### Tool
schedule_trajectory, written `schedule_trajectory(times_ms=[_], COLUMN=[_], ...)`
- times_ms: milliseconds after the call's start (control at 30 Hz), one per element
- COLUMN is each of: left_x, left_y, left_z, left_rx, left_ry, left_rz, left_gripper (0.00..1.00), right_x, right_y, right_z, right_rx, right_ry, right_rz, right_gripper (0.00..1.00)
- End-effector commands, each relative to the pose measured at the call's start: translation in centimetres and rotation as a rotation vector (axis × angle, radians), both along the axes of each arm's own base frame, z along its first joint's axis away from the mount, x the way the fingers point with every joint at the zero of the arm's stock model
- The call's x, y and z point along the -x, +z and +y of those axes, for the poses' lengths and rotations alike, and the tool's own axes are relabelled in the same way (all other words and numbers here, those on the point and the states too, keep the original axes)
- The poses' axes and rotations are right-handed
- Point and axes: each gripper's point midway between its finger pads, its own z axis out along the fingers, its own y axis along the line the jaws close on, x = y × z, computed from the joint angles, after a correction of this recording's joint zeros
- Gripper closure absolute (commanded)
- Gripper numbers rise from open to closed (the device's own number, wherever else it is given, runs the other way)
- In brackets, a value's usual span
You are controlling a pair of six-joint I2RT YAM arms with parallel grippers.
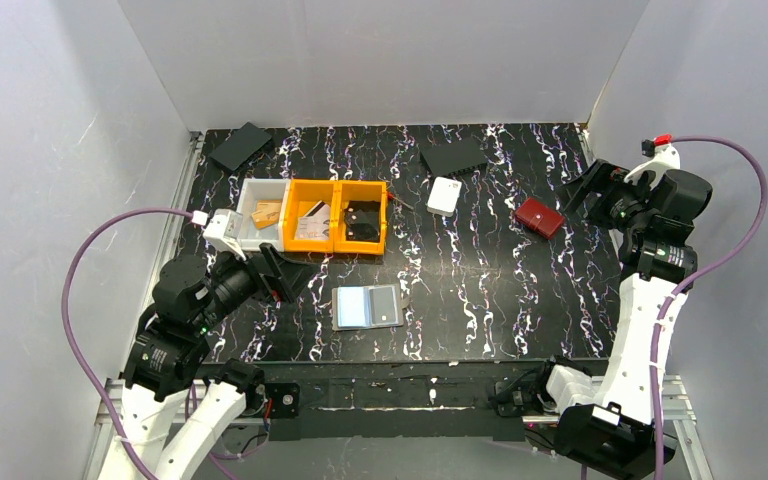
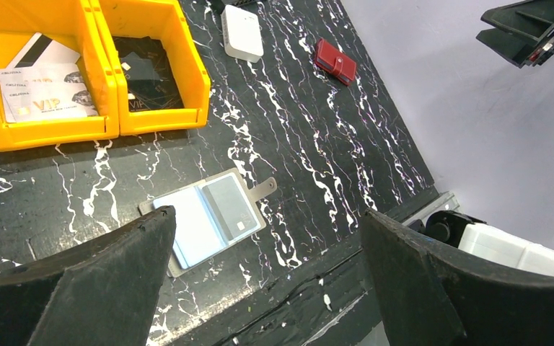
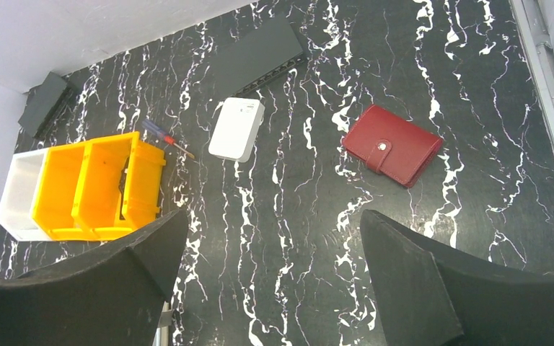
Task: Take the credit cards out of the card holder
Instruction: Reset both arms
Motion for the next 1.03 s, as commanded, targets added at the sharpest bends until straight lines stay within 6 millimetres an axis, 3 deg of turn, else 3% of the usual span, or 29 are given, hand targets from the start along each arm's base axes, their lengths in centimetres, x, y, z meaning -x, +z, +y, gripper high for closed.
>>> schedule_trajectory(times_ms=[0, 1000], left_x=[-0.03, 0.17], left_y=[-0.21, -0.47], left_z=[0.59, 0.91], left_rx=[-0.021, -0.023], left_ry=[0.024, 0.039], left_rz=[-0.007, -0.009], left_gripper=[0.02, 0.02], right_x=[-0.32, -0.67], right_y=[1.64, 1.73], right_z=[-0.56, -1.16], right_rx=[0.03, 0.034], right_ry=[-0.023, -0.054], right_rz=[-0.052, -0.049], right_gripper=[0.02, 0.02])
